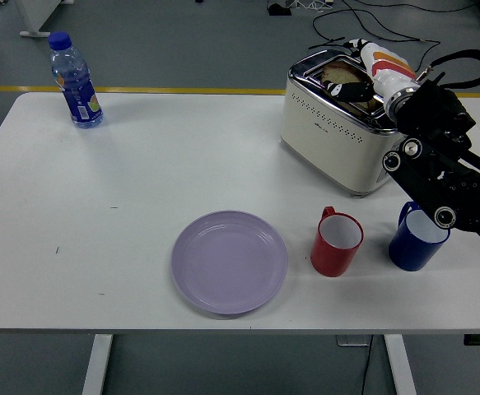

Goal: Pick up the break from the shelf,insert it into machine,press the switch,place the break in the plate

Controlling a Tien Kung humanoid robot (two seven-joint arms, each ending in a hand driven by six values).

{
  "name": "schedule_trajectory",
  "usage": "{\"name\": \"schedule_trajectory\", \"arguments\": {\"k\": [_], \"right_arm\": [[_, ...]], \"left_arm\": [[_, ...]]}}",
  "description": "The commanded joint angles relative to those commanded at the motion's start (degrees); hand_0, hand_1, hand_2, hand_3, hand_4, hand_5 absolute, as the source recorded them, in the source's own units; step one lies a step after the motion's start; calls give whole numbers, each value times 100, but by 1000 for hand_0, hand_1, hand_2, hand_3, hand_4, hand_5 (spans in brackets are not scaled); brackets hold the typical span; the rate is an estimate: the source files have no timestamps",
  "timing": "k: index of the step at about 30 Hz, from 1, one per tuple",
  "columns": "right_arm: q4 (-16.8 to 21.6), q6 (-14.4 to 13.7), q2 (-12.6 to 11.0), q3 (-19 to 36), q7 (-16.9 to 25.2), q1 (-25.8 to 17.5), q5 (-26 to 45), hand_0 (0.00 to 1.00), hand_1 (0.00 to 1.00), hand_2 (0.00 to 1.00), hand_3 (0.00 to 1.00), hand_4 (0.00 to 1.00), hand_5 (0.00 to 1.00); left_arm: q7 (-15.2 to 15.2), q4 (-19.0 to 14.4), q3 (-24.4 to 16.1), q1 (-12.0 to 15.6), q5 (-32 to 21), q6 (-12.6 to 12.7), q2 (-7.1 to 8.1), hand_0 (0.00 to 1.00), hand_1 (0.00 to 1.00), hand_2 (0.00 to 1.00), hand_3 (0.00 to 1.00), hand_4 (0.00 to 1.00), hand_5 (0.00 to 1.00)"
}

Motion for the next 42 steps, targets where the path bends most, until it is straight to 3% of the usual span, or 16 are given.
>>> {"name": "schedule_trajectory", "arguments": {"k": [2,7,8,14,15,20,21,32,33,38,39,42], "right_arm": [[-96,6,61,-49,-36,47,-62,790,703,730,816,753,432],[-284,-43,184,-153,-86,133,-212,790,703,730,816,753,432],[-337,-21,210,-194,-120,158,-245,603,575,585,693,718,372],[-435,-68,281,-308,-208,230,-400,603,575,585,693,718,372],[-439,-79,291,-331,-228,247,-442,491,504,522,646,687,329],[-504,-37,322,-403,-392,328,-648,491,504,522,646,687,329],[-513,-39,320,-408,-402,337,-652,380,411,450,569,590,205],[-714,48,353,-512,-433,427,-721,357,388,439,557,588,197],[-719,18,350,-530,-415,426,-747,299,349,430,549,522,136],[-711,-27,340,-570,-415,421,-797,299,349,430,549,522,136],[-710,-38,336,-578,-415,417,-807,319,354,418,533,420,2],[-714,-91,325,-591,-410,404,-802,319,354,418,533,420,2]], "left_arm": [[1,0,-4,-3,6,0,0,655,589,591,596,331,941],[4,0,-7,-7,18,0,2,655,589,591,596,331,941],[4,0,-2,-9,16,0,3,655,589,591,597,332,940],[6,0,-11,-14,25,2,3,655,589,591,597,332,940],[6,0,-7,-17,21,3,4,655,588,591,597,332,938],[6,0,-18,-27,34,4,9,655,588,591,597,332,938],[5,0,-19,-27,30,6,12,655,589,592,598,333,937],[19,0,-56,-30,83,0,17,656,588,591,598,333,937],[21,0,-58,-29,87,0,18,656,587,591,599,333,937],[24,0,-69,-18,104,0,19,656,587,591,599,333,937],[23,0,-62,-16,103,-2,20,656,587,591,600,333,939],[25,0,-72,-14,118,-4,19,656,587,591,600,333,939]]}}
